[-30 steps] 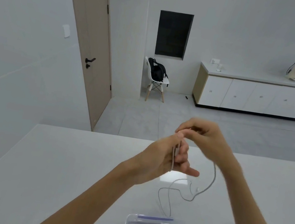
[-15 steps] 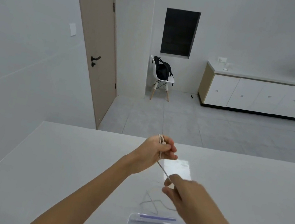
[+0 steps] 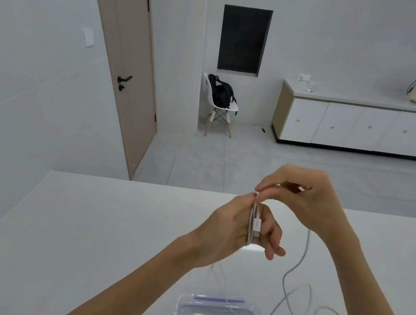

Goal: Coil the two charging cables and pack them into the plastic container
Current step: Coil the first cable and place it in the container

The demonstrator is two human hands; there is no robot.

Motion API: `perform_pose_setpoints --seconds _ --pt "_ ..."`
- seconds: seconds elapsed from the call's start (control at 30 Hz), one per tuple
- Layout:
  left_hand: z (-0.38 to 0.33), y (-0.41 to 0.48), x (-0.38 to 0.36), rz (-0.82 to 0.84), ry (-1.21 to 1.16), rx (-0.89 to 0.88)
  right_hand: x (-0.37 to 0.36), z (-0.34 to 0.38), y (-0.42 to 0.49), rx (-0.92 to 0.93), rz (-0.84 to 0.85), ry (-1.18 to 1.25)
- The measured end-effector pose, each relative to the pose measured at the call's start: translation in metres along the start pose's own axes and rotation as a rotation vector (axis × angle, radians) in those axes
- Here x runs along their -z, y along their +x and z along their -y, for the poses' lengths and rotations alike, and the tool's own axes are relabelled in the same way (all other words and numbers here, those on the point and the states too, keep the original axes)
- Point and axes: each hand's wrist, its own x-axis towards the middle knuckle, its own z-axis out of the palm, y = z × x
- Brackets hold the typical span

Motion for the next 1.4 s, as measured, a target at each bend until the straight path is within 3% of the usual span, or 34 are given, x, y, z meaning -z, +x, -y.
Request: perform_pose_setpoints --seconds 0.2,0.33,0.47,0.57,0.63,0.7,0.8,0.93,1.1,1.27,1.4 --pt "-0.016 -0.003 0.003 -0.029 0.017 -0.045 -0.048 -0.023 -0.01 -0.397 -0.066 0.462" --pt "-0.024 -0.002 0.016 -0.126 -0.001 -0.056 -0.101 -0.028 -0.044 -0.621 -0.127 0.468" --pt "-0.027 0.005 0.042 -0.366 -0.071 -0.116 -0.133 -0.024 -0.096 -0.687 0.106 0.421" --pt "-0.014 0.007 0.067 -0.49 0.211 -0.102 -0.119 -0.007 -0.12 -0.572 0.353 0.038" --pt "0.0 0.005 0.069 -0.451 0.415 -0.013 -0.092 0.011 -0.105 -0.432 0.422 -0.229" --pt "0.018 0.003 0.06 -0.307 0.536 0.064 -0.062 0.026 -0.079 -0.27 0.433 -0.475" --pt "0.035 0.003 0.035 -0.014 0.375 0.078 -0.02 0.038 -0.043 -0.003 0.349 -0.66" --pt "0.028 0.002 0.006 0.12 0.045 0.052 0.016 0.038 -0.014 0.044 0.217 -0.426" --pt "0.006 -0.001 -0.007 0.194 -0.12 0.003 0.0 -0.001 -0.001 -0.246 0.096 0.2" --pt "-0.013 0.003 0.011 0.022 -0.44 -0.035 -0.073 -0.025 -0.038 -0.574 0.005 0.592" --pt "-0.022 0.006 0.036 -0.163 -0.358 -0.127 -0.125 -0.02 -0.087 -0.708 0.047 0.579"
